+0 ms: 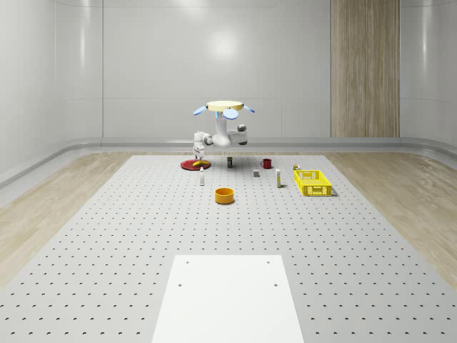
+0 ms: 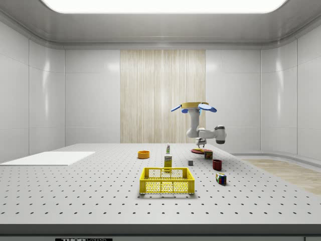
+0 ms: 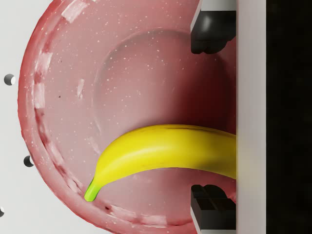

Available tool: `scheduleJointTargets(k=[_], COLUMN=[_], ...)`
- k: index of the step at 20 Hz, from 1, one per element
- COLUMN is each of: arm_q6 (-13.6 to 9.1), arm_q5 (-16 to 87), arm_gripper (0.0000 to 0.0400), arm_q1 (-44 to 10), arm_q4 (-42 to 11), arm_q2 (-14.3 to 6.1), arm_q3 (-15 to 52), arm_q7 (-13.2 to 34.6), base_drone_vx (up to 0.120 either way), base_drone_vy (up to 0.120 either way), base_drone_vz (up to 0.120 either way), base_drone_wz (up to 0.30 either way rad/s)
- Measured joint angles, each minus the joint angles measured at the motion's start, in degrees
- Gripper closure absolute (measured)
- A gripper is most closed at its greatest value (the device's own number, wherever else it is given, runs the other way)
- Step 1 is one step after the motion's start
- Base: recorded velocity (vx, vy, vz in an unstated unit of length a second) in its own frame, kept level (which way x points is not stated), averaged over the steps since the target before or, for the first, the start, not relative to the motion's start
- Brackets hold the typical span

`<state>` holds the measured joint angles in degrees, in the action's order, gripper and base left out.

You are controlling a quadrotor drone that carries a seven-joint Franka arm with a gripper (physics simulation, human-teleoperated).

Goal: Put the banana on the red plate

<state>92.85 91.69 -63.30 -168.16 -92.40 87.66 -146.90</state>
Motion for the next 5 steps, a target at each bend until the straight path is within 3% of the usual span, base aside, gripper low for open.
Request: scheduleJointTargets(k=[5], arm_q6=[-0.45], arm_q5=[-1.19], arm_gripper=[0.0001], arm_q1=[0.11], arm_q4=[-0.06], arm_q2=[0.19], arm_q3=[1.28], arm_q7=[-0.12], base_drone_vx=[0.000], base_drone_vy=[0.000], base_drone_vz=[0.000], base_drone_wz=[0.000])
